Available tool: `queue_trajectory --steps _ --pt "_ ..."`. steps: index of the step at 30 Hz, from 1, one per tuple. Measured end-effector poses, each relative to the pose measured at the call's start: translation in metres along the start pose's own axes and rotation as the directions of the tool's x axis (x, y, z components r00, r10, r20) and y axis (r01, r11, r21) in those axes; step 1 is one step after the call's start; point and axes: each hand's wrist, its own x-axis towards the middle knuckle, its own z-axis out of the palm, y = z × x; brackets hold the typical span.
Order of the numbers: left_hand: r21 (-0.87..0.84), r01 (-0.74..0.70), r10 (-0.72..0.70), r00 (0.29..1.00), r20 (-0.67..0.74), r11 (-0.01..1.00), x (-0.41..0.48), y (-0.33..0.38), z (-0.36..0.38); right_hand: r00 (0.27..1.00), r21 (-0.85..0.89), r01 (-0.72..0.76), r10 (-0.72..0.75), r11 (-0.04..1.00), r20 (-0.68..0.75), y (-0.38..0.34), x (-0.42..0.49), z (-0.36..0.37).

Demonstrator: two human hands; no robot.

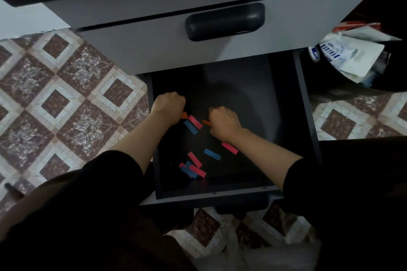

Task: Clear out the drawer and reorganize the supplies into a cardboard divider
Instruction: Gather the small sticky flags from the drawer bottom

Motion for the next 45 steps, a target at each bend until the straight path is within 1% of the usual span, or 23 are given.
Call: queue_trajectory --steps 4,6,7,9,11,13,15,18,22,25,28,31,34,36,39,41,43,45 --pt "-0.056 -0.017 0.017 1.0 0.011 0.998 -0.003 0.001 0.006 0.999 0.102 -0.037 0.033 0.994 0.043 0.0 -0.009 0.005" --pt "-0.06 -0.018 0.018 1.0 0.004 0.998 -0.005 0.002 0.007 0.996 0.117 -0.007 -0.003 0.993 0.086 -0.002 -0.016 0.01" --pt "-0.062 -0.016 0.016 1.0 -0.001 0.998 -0.006 0.002 0.005 0.992 0.118 0.043 -0.056 0.992 0.111 -0.005 -0.021 0.012" --pt "-0.071 0.001 -0.002 1.0 -0.019 0.997 -0.008 0.001 0.001 0.959 0.092 0.201 -0.215 0.975 0.187 -0.013 -0.032 0.018" --pt "-0.118 0.024 -0.028 0.999 -0.038 0.993 -0.01 0.0 -0.006 0.886 0.014 0.378 -0.366 0.926 0.285 -0.023 -0.043 0.024" --pt "-0.183 0.037 -0.048 0.997 -0.054 0.982 -0.015 -0.002 -0.013 0.815 -0.089 0.501 -0.435 0.861 0.384 -0.033 -0.049 0.03" --pt "-0.224 0.038 -0.056 0.996 -0.072 0.974 -0.019 -0.003 -0.018 0.787 -0.198 0.553 -0.43 0.809 0.442 -0.039 -0.05 0.035" --pt "-0.249 0.035 -0.054 0.996 -0.071 0.968 -0.027 -0.005 -0.021 0.788 -0.366 0.572 -0.367 0.734 0.495 -0.037 -0.049 0.035" --pt "-0.284 0.035 -0.054 0.997 -0.06 0.958 -0.034 -0.004 -0.022 0.781 -0.426 0.591 -0.356 0.685 0.513 -0.022 -0.053 0.029" --pt "-0.3 0.036 -0.057 0.996 -0.063 0.953 -0.039 -0.003 -0.024 0.794 -0.439 0.572 -0.334 0.693 0.507 -0.006 -0.054 0.023" --pt "-0.323 0.034 -0.062 0.995 -0.078 0.946 -0.043 -0.001 -0.025 0.835 -0.478 0.505 -0.267 0.719 0.481 0.01 -0.052 0.007" --pt "-0.404 0.048 -0.081 0.994 -0.067 0.914 -0.05 0.002 -0.028 0.867 -0.496 0.438 -0.207 0.75 0.453 0.021 -0.054 -0.006" --pt "-0.496 0.05 -0.077 0.996 -0.035 0.867 -0.058 0.005 -0.031 0.903 -0.428 0.36 -0.194 0.829 0.384 0.025 -0.063 -0.016" --pt "-0.496 0.035 -0.047 0.999 -0.011 0.867 -0.066 0.007 -0.032 0.937 -0.369 0.29 -0.183 0.883 0.298 0.022 -0.073 -0.023" --pt "-0.56 0.02 -0.017 1.0 0.011 0.828 -0.08 0.01 -0.036 0.985 -0.228 0.119 -0.087 0.966 0.146 0.019 -0.087 -0.037" --pt "-0.638 0.031 -0.021 1.0 0.023 0.769 -0.088 0.012 -0.038 0.999 -0.076 0.01 -0.006 0.997 0.053 0.021 -0.093 -0.048" --pt "-0.733 0.046 -0.038 0.999 0.027 0.679 -0.097 0.016 -0.039 0.997 0.168 -0.082 0.079 0.982 0.024 0.024 -0.1 -0.06" --pt "-0.787 0.046 -0.054 0.998 0.016 0.615 -0.106 0.019 -0.041 0.992 0.368 -0.113 0.124 0.923 -0.007 0.028 -0.108 -0.071"
